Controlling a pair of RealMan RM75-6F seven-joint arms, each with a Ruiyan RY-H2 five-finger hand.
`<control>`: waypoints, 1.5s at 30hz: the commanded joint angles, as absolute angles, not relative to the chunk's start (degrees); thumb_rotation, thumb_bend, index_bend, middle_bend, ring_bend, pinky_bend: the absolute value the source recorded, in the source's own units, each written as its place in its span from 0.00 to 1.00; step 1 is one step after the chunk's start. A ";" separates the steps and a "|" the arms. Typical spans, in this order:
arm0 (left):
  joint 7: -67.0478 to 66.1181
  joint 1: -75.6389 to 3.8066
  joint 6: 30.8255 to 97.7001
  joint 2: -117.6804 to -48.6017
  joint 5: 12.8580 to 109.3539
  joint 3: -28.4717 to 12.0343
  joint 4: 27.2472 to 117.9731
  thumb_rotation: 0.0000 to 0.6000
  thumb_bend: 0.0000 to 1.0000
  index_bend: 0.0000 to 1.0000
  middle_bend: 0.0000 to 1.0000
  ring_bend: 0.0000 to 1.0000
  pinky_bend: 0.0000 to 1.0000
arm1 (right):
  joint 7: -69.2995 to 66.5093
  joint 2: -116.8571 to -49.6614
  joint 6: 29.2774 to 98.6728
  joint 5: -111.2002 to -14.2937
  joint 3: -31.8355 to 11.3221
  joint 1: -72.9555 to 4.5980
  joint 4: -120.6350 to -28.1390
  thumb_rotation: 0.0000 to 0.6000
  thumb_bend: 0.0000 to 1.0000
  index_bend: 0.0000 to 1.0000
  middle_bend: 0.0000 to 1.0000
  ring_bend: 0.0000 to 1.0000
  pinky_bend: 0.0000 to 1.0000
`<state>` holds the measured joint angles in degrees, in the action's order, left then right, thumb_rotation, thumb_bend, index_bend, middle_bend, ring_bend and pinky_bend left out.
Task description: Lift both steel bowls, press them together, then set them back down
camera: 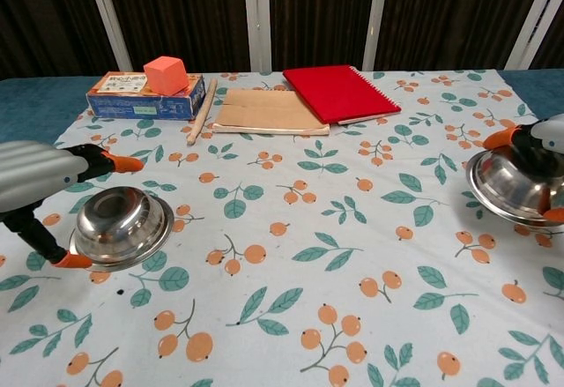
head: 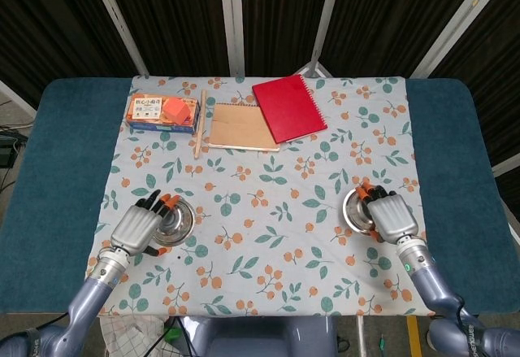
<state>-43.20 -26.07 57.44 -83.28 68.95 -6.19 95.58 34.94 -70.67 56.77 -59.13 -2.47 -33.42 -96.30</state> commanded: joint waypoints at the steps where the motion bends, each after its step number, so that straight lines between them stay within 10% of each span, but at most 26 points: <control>1: -46.63 -27.73 56.92 -84.96 65.99 -6.45 94.81 0.78 0.08 0.00 0.09 0.02 0.23 | 34.25 -70.26 56.62 -59.10 -2.45 -33.35 -96.02 1.00 0.36 0.81 0.75 0.63 0.54; 45: -47.84 -31.54 61.04 -90.94 64.90 -1.98 90.41 0.77 0.09 0.19 0.24 0.14 0.41 | 33.53 -67.49 57.12 -57.39 -1.76 -33.29 -97.07 1.00 0.36 0.81 0.75 0.63 0.54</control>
